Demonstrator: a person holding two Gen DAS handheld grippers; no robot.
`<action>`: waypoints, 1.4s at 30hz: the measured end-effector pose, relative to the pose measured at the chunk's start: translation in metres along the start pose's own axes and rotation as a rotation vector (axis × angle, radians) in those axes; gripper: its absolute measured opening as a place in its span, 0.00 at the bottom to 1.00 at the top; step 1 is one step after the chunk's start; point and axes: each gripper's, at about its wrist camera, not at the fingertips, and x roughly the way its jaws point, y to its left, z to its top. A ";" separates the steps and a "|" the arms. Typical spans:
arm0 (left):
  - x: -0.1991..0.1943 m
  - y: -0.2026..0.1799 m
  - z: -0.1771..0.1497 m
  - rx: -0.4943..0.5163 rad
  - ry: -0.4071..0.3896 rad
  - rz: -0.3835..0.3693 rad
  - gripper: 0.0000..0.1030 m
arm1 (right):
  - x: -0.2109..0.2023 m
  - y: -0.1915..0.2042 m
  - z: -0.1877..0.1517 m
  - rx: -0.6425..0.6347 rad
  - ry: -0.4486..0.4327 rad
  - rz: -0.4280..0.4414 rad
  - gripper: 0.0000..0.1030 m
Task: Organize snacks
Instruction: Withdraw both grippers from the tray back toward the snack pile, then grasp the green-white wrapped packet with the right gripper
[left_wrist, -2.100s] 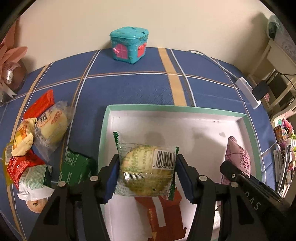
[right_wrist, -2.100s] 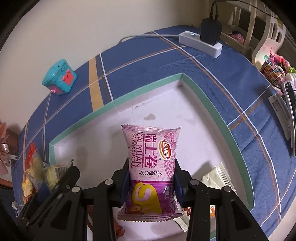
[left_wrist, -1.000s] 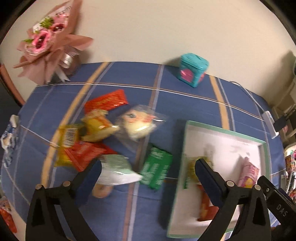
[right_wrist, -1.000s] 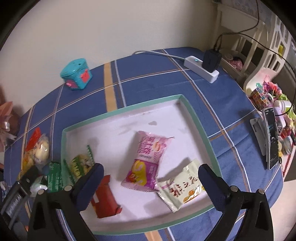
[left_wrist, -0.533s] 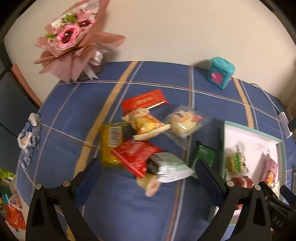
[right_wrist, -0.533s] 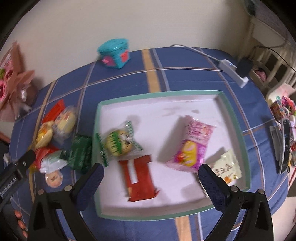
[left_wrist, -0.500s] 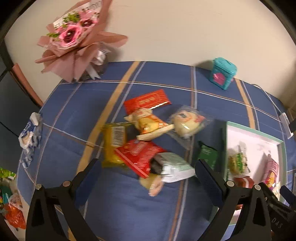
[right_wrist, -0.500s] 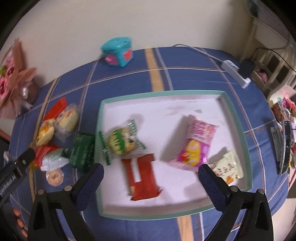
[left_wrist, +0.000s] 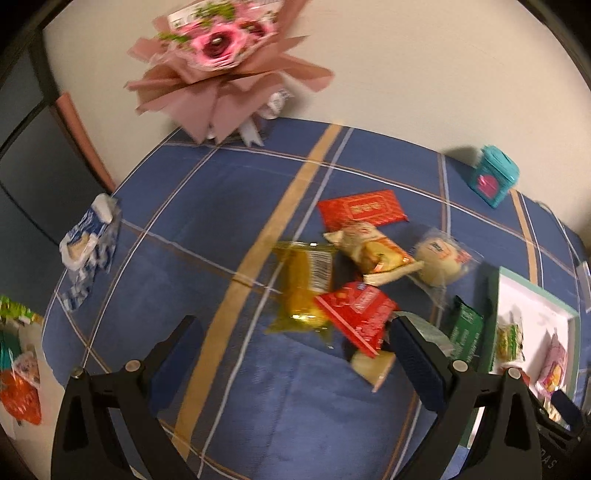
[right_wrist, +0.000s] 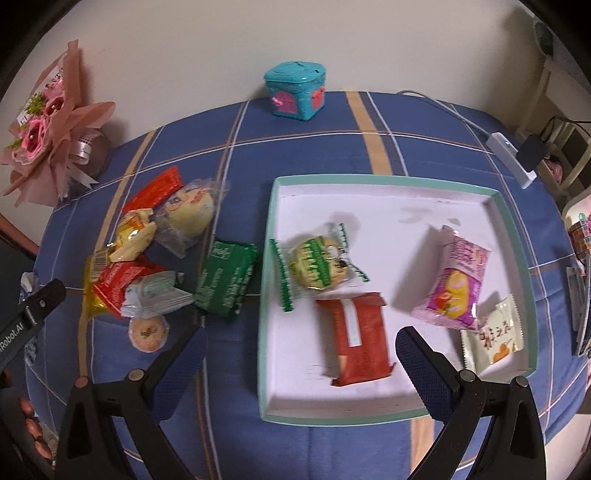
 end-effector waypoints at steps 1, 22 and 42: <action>0.001 0.006 0.000 -0.018 0.001 0.000 0.98 | 0.001 0.006 0.000 -0.006 -0.001 0.001 1.00; 0.030 0.047 0.017 -0.135 0.058 -0.058 0.98 | 0.029 0.070 0.007 -0.101 0.006 0.091 1.00; 0.094 0.040 0.038 -0.163 0.169 -0.163 0.98 | 0.072 0.114 0.030 -0.166 0.069 0.183 0.83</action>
